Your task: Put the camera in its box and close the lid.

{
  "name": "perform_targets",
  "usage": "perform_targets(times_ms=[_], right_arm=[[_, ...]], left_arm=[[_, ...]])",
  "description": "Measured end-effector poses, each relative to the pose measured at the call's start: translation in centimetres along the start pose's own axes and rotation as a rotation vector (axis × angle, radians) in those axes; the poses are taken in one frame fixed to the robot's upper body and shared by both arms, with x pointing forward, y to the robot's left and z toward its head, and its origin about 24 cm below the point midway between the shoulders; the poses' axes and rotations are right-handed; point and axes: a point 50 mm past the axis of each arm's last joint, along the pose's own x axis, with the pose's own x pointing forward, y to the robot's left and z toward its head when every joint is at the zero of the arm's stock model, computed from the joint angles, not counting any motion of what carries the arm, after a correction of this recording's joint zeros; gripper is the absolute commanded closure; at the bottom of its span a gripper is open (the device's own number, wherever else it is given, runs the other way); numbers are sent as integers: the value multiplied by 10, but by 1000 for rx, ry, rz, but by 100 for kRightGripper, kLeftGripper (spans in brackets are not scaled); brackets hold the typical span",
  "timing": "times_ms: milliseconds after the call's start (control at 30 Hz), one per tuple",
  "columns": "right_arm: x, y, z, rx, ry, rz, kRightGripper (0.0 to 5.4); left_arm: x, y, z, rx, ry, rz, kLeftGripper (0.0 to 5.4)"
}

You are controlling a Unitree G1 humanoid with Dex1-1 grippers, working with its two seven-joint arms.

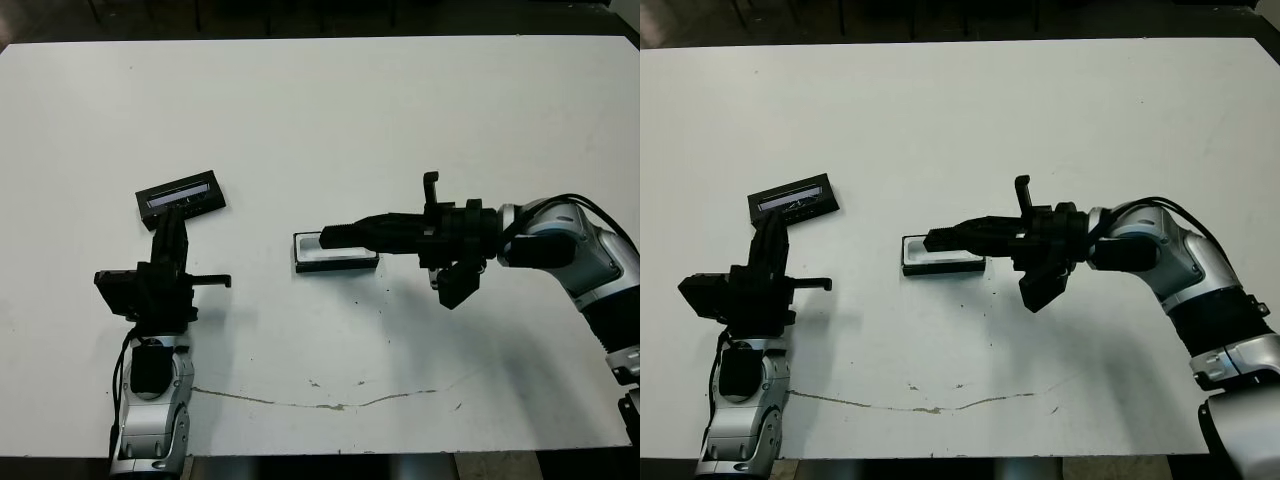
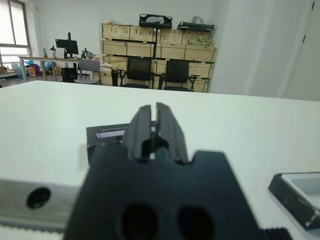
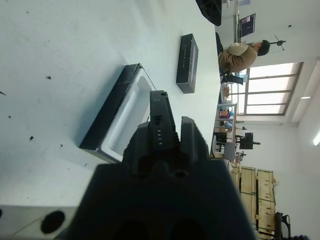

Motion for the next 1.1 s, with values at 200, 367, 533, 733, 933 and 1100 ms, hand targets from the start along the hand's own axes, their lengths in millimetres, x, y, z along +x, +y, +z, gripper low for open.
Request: perform_targets(times_ms=[200, 367, 533, 733, 933, 1100], right_arm=[[2, -4, -1, -22, 0, 19, 522], [5, -4, -1, -45, 1, 77, 522], [6, -5, -2, -54, 4, 114, 522], [8, -4, -3, -44, 13, 147, 522], [9, -3, -3, -38, 17, 162, 522], [11, -4, -4, -39, 25, 180, 522]], left_arm=[[0, -1, 1, 0, -8, 3, 540], [0, -2, 2, -3, -21, 2, 540], [0, -3, 2, -9, -25, 4, 540], [-1, -3, 2, -9, -26, 10, 540], [-2, -4, 2, -10, -26, 14, 540], [-2, -4, 2, -7, -26, 12, 540]])
